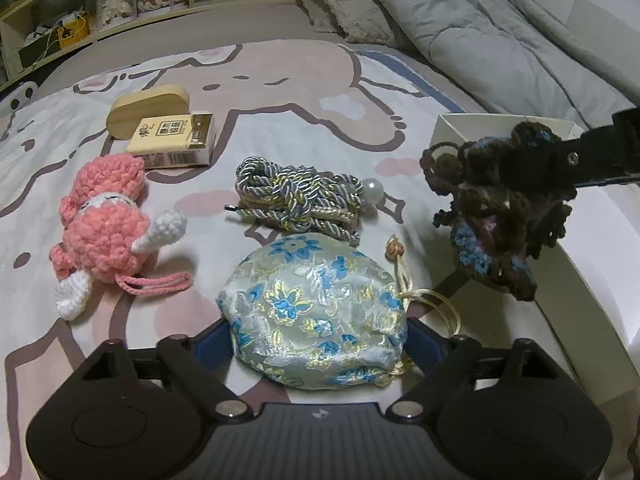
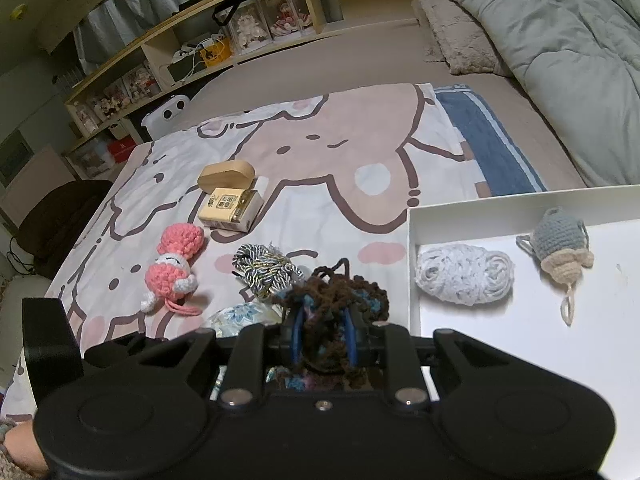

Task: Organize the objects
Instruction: 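Grasp the brocade pouch with the left tool while the right tool grasps the brown crocheted pouch, then carry the brocade pouch and brown pouch into the white tray with both tools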

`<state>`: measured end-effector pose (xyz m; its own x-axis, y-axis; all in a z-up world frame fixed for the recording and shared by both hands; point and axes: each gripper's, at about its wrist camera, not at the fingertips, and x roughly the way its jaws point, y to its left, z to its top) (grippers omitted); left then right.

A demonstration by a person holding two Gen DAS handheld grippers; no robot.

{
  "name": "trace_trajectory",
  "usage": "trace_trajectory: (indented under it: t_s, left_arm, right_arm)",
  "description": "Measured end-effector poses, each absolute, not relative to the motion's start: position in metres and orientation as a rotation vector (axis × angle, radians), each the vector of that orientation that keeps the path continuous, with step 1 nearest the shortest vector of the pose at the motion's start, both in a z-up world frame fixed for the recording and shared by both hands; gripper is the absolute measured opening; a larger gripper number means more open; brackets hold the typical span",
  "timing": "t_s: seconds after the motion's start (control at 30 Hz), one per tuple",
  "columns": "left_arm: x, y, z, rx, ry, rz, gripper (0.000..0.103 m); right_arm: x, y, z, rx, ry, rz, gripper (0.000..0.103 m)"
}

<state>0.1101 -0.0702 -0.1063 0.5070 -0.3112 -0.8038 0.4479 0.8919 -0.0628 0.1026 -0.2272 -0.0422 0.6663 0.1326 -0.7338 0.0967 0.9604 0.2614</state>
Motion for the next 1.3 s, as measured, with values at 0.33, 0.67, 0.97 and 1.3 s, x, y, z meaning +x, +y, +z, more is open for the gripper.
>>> trace_trajectory:
  t_s: [0.33,0.67,0.97,1.3]
  left_arm:
    - [0.116,-0.056,-0.076,0.082,0.925,-0.447,0.081]
    - [0.109,-0.042,-0.029,-0.004,0.805,-0.416,0.081]
    - [0.094,-0.040,-0.001,-0.042,0.713,-0.430,0.081]
    - [0.083,-0.083,0.027,-0.038,0.639,-0.532,0.081]
  right_arm:
    - [0.100,-0.229,-0.038,0.285,0.818,0.010,0.022]
    - [0.087,-0.247,-0.008,0.301,0.689,-0.040,0.022]
    - [0.072,-0.281,0.012,0.334,0.610,-0.113,0.022]
    - [0.054,-0.333,0.023,0.385,0.541,-0.252,0.022]
